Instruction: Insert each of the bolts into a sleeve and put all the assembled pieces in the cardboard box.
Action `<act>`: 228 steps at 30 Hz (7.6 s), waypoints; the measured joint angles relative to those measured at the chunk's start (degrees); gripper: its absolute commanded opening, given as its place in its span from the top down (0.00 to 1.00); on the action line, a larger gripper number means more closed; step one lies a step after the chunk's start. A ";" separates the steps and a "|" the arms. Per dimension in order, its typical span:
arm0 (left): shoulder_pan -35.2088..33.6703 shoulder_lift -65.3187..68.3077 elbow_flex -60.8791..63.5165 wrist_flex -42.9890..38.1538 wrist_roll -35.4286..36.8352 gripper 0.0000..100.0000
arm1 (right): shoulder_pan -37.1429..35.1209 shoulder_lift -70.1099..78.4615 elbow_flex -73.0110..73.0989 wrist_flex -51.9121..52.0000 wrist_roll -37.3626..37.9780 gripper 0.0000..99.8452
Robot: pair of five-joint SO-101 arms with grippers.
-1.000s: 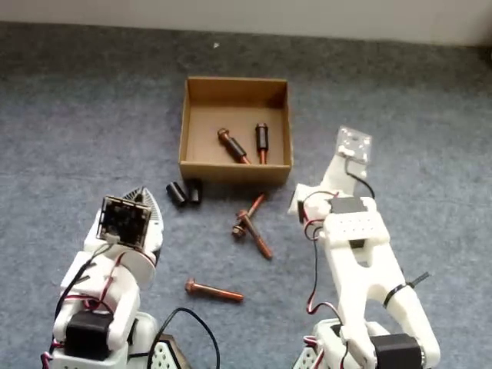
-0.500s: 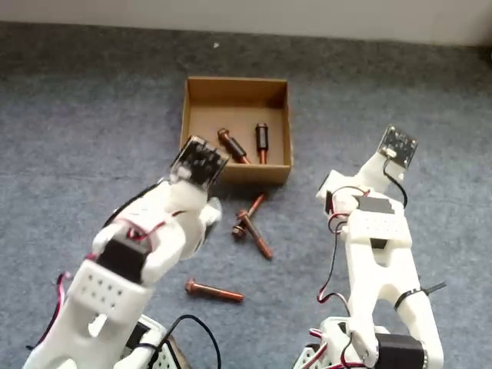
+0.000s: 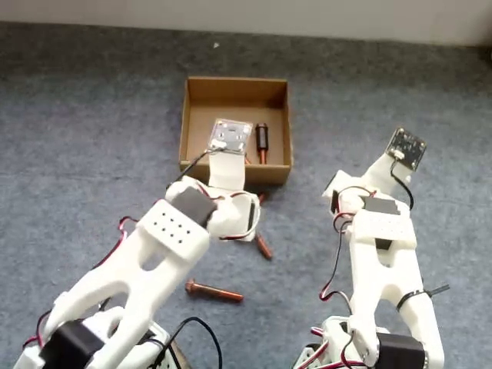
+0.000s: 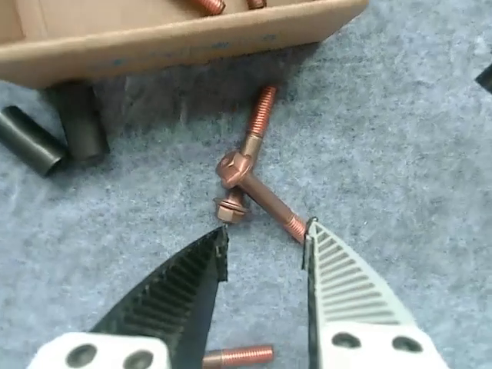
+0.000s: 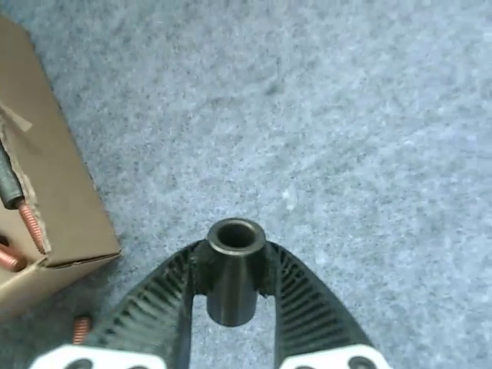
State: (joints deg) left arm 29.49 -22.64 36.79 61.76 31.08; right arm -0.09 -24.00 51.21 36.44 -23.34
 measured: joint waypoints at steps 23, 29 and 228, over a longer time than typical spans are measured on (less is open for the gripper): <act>0.35 37.89 -17.67 -5.71 5.80 0.99 | 0.00 0.00 0.00 0.00 0.00 1.00; 0.26 38.15 -20.31 -2.64 6.07 0.99 | 0.00 0.00 0.00 0.00 0.00 1.00; 2.37 -80.44 37.36 -16.09 -24.44 0.99 | -43.78 -80.00 44.66 -14.42 30.15 1.00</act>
State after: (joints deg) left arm 31.87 -103.08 74.15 45.67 6.64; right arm -43.87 -104.00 95.87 22.02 6.81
